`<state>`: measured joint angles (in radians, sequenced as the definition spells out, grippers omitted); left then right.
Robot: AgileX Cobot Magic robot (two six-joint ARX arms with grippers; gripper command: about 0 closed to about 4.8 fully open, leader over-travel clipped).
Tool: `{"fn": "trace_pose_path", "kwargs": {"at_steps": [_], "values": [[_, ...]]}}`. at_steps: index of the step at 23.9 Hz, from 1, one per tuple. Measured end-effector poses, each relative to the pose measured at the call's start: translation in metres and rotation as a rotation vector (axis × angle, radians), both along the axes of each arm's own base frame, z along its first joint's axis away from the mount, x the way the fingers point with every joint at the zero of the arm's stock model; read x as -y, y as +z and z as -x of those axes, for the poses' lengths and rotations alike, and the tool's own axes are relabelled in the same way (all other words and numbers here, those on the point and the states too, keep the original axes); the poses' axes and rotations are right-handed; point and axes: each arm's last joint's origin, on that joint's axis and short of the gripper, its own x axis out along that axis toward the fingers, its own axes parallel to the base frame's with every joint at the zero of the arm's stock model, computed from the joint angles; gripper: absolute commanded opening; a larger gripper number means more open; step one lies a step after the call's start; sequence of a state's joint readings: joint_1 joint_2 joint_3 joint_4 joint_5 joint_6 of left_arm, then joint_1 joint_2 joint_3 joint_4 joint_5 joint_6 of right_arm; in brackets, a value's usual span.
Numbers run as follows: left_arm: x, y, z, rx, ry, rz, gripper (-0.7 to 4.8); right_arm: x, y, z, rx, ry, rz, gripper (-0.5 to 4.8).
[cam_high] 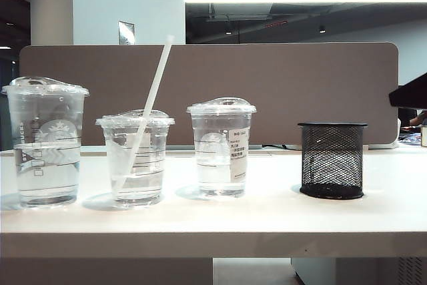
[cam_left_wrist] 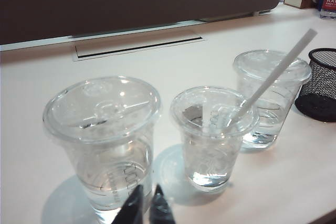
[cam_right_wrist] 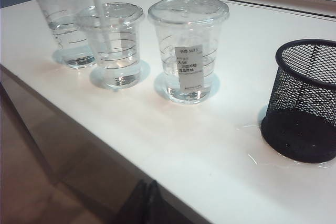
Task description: Pick up the straw and insert it into the small coffee cup.
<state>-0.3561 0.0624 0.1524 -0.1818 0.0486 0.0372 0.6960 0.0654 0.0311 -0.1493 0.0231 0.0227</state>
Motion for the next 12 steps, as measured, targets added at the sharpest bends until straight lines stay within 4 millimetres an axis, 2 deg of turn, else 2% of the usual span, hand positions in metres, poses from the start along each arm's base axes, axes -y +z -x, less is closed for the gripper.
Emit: {"fn": "trace_pose_path", "kwargs": {"at_steps": [9,12], "values": [[0.0,0.0,0.0,0.0,0.0,0.0,0.22,0.0004,0.0,0.0,0.001,-0.004,0.0,-0.08],[0.0,0.0,0.0,0.0,-0.001,0.0,0.22,0.0079,0.0015,-0.0017,0.023,-0.085,-0.014,-0.08]]}}
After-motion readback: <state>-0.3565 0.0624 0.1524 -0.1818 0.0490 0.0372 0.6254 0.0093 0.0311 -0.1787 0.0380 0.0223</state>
